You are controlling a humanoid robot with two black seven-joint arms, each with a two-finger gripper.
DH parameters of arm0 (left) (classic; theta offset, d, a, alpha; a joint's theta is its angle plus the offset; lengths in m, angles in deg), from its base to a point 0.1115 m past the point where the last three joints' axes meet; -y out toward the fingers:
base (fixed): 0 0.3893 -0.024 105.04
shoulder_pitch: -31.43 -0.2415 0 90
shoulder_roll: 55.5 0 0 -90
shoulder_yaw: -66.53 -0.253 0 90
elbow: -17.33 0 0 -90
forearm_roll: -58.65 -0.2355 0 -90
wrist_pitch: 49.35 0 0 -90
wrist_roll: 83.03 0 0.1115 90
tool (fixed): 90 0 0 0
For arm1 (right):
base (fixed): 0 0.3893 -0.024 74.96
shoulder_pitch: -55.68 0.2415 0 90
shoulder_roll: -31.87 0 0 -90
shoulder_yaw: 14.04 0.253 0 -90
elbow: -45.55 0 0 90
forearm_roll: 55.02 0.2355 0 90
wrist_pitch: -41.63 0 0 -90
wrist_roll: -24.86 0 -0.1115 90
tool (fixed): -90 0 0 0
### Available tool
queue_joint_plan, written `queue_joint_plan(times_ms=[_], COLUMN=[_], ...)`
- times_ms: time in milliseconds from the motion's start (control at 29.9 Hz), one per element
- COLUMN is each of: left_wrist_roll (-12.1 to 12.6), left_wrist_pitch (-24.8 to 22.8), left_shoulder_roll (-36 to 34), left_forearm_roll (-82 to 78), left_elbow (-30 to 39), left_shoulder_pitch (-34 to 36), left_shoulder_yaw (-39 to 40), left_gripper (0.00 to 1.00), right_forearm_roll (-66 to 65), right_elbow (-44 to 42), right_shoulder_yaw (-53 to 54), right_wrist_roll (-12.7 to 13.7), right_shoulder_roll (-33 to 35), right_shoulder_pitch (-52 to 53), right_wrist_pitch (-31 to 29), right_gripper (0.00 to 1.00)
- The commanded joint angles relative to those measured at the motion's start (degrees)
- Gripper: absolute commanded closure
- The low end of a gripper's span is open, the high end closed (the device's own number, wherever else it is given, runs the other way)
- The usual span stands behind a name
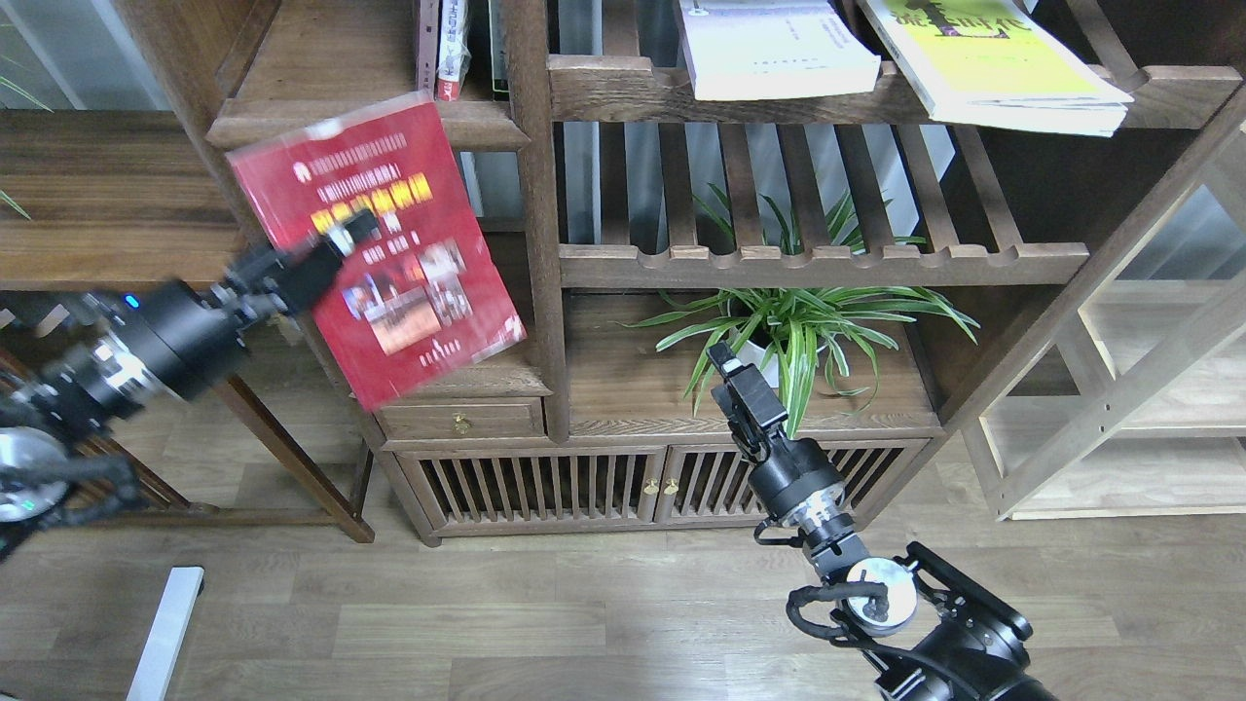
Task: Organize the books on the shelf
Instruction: 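Lift the red book with the left gripper up to the top shelf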
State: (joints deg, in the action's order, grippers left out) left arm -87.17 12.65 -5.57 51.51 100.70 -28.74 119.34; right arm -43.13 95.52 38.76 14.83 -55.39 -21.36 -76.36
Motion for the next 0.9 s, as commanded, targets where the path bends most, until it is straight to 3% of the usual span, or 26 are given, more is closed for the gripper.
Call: queue_joint_plan(times_ms=[0,134,234,468,869], left_wrist_roll=[4.2,10.7,12.5,12.5,12.5], left_wrist_pitch=[0.0,0.0,0.0,0.0,0.0], left_shoulder_roll=[-1.1,-1.0,-1.0,-0.8,-0.5], left_forearm_roll=[-2.2,-2.8,-3.1,-4.2,-4.7], left_elbow=[1.0,0.5,0.3,0.8,0.6], left_shoulder_pitch=[0.5,2.2,2.9,3.1,10.2], left_shoulder_yaw=[8.4,13.7,16.1,19.4,19.1], left_gripper=[1.0,1.0,1.0,1.0,1.0], right_forearm_roll=[0.0,0.0,0.0,0.1,0.0], right_elbow=[-0.6,-0.6,-0.7,-0.6,-0.6], right_shoulder_yaw=[-0.1,-0.2,-0.2,-0.1,-0.1], right_wrist_roll=[0.1,0.1,0.1,0.1,0.0], right_shoulder_roll=[0.1,0.9,1.3,3.1,4.2], right_shoulder_pitch=[0.8,1.9,2.2,2.2,2.4], right_wrist_pitch=[0.0,0.0,0.0,0.0,0.0], right_gripper=[0.01,0.01,0.01,0.01,0.01])
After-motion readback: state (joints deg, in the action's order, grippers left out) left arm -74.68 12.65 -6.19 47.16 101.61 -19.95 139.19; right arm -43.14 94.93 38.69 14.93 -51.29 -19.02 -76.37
